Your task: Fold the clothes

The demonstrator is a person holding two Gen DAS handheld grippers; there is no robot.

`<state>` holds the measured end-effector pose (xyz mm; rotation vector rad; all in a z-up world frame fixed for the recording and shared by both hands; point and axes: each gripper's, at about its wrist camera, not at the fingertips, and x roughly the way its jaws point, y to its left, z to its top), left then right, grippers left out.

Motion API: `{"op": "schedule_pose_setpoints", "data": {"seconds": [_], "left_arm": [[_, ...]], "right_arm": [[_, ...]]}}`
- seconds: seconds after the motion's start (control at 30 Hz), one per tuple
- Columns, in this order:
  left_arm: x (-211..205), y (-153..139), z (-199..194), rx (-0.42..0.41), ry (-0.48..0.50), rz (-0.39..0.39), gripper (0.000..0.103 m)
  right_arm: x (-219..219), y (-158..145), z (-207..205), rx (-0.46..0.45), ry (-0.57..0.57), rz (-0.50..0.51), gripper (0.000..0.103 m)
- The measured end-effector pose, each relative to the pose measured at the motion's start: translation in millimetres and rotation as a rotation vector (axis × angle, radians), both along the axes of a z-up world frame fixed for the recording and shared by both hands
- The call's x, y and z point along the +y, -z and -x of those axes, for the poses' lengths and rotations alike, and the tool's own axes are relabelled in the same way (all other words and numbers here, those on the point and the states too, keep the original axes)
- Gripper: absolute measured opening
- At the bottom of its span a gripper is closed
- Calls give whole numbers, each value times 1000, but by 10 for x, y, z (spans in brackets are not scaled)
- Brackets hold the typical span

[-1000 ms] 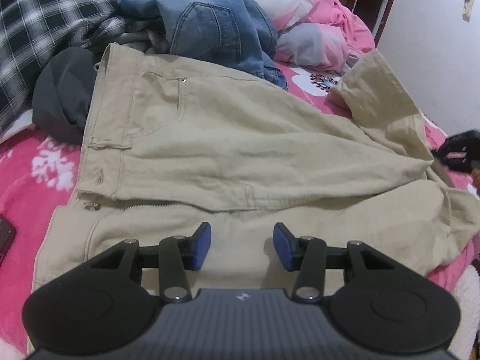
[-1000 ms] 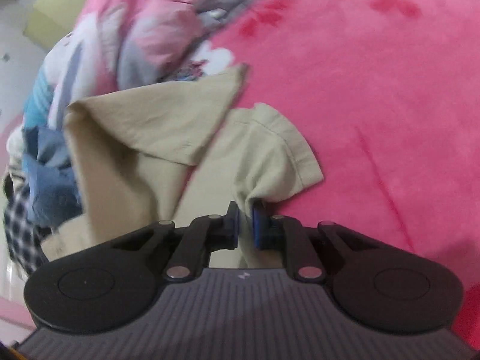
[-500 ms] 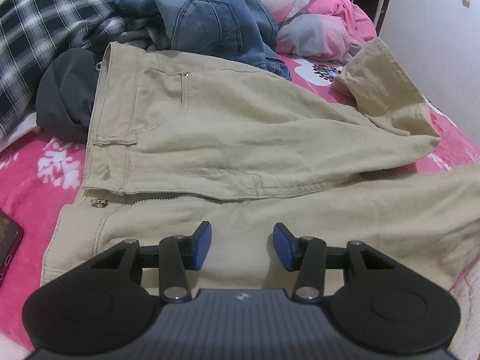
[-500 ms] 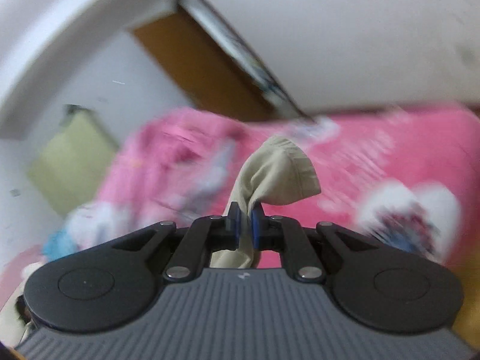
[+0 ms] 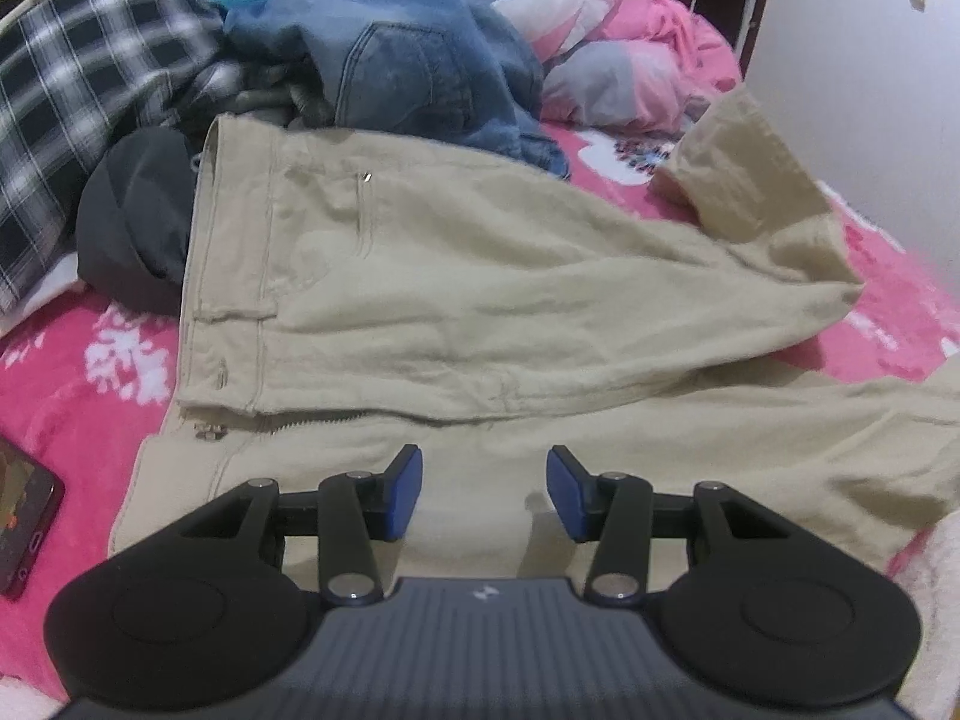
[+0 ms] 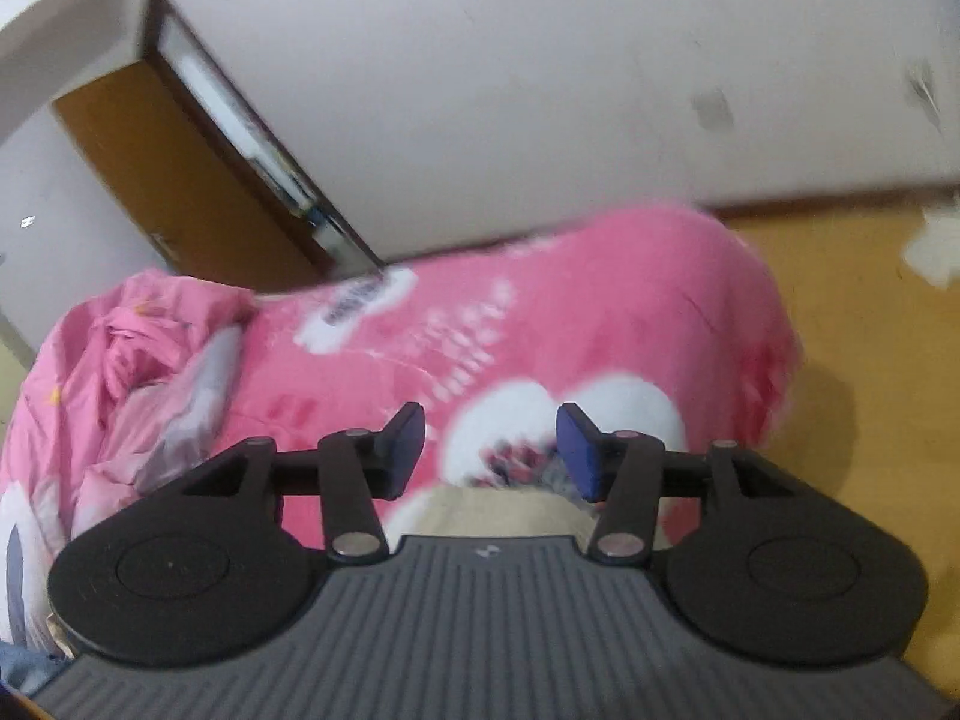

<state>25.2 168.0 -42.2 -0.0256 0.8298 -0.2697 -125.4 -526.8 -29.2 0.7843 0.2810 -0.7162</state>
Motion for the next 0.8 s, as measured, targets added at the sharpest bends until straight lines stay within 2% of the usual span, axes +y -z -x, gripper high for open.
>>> {"op": "schedule_pose_setpoints", "data": {"seconds": [0.1, 0.23, 0.33, 0.43, 0.5, 0.6, 0.77, 0.8], "left_arm": [[76, -96, 18, 6, 3, 100, 47], [147, -198, -60, 7, 0, 222, 48], [151, -210, -247, -22, -33, 222, 48], [99, -117, -479, -45, -71, 153, 48], [57, -31, -614, -52, -84, 97, 48], [39, 113, -743, -39, -87, 40, 48], [102, 295, -798, -7, -90, 54, 48], [111, 310, -790, -8, -88, 57, 48]], "right_arm": [[243, -167, -358, -9, -149, 53, 51], [838, -206, -1288, -10, -509, 21, 58], [1285, -206, -2014, -14, -742, -57, 58], [1754, -249, -2706, -18, -932, -142, 59], [2026, -265, -3069, -8, -1009, -206, 61], [2325, -367, -3551, 24, -1039, -177, 66], [2708, -418, -3907, 140, -1042, -16, 66], [2755, -371, -3978, 161, -1062, 15, 57]]}}
